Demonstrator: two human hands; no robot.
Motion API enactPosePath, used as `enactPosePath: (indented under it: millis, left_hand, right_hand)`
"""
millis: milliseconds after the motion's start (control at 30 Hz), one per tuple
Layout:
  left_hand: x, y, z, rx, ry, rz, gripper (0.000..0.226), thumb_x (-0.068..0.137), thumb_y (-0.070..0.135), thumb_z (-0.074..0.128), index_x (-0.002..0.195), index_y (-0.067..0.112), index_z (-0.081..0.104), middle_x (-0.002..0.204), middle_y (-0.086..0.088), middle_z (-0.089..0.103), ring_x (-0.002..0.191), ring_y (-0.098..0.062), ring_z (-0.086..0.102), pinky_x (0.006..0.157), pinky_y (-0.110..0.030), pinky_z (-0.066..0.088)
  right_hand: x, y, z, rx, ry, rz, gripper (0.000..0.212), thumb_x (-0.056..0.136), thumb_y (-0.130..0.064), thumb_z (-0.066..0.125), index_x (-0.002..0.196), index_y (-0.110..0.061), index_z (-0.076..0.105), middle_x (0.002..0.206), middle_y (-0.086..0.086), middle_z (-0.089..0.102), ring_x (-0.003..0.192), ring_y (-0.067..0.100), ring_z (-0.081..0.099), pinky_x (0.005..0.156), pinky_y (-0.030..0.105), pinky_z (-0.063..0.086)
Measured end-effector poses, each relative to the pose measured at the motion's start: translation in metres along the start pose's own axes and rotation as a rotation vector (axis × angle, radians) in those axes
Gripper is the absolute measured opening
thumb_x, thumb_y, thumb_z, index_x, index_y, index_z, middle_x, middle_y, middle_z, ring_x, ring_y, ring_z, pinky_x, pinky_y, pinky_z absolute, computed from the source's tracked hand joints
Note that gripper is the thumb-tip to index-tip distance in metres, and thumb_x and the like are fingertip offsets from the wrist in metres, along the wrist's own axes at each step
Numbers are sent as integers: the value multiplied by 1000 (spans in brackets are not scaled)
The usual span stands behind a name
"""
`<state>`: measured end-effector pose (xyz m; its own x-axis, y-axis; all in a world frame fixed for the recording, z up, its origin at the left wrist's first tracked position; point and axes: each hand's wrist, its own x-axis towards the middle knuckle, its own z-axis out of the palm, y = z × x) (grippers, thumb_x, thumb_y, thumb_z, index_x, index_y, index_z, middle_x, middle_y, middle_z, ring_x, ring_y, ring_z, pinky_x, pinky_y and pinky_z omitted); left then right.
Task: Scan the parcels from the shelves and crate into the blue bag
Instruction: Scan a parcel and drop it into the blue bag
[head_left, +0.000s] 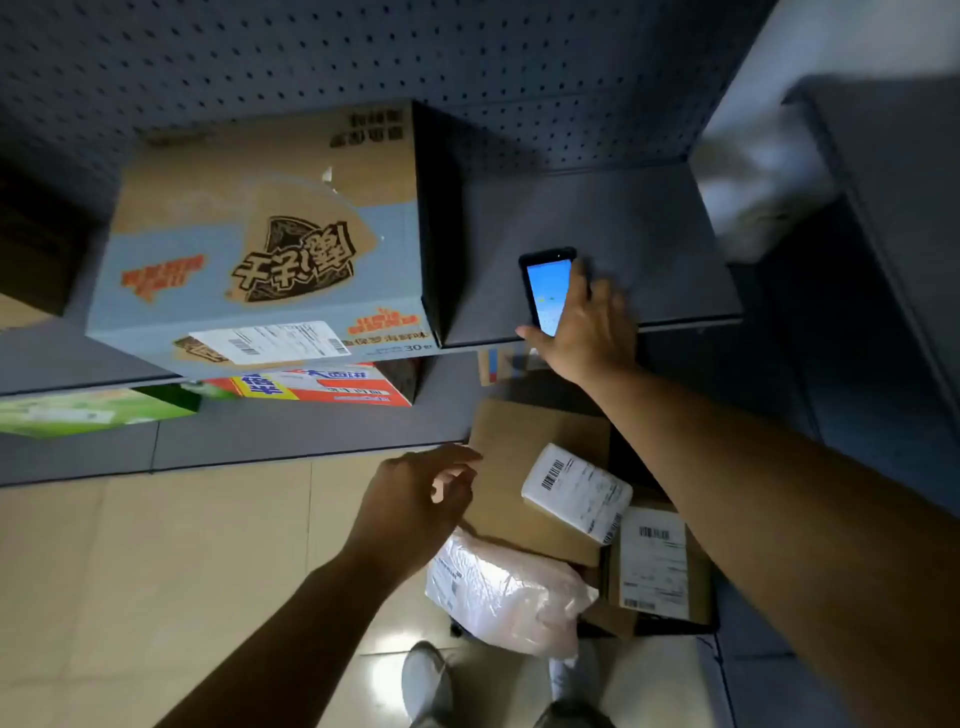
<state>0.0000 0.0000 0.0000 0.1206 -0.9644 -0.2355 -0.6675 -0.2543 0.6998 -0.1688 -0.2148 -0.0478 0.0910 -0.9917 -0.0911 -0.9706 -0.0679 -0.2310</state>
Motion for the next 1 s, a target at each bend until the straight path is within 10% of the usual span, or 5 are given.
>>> enactPosePath:
  millis: [200,567,867,1000]
  left_hand:
    - [-8,-14,20,-24,-63,-91,29,91,31,61,116,40,73,97,25,76,86,11,67,83,-21,60]
    - [22,-15,53,-8,-103,-114,31,96,11,60,116,28,76,100,16,78,88,3,69,82,6,38]
    - [57,-52,124,-10,-296,-419,62,91,33,74,146,20,50,144,-4,59,122,-21,62,94,-20,41]
    - [58,-56,159,246,-514,-64,115,77,33,88,163,22,12,170,-4,16,155,-27,17,124,-37,10]
  right_hand:
    - [31,-4,25,-38,-59,191,127,63,-86,58,154,-10,12,153,21,27,134,44,34,101,58,41]
    - [28,16,13,243,-155,263,95,65,-67,64,135,-7,42,135,15,40,122,38,42,95,47,46]
    - [-83,81,10,811,-217,369,92,65,-70,62,142,-25,40,135,1,46,115,15,52,89,36,51]
    - [-141,116,33,768,-324,426,78,87,-46,68,151,-25,29,147,2,35,100,0,45,54,8,40]
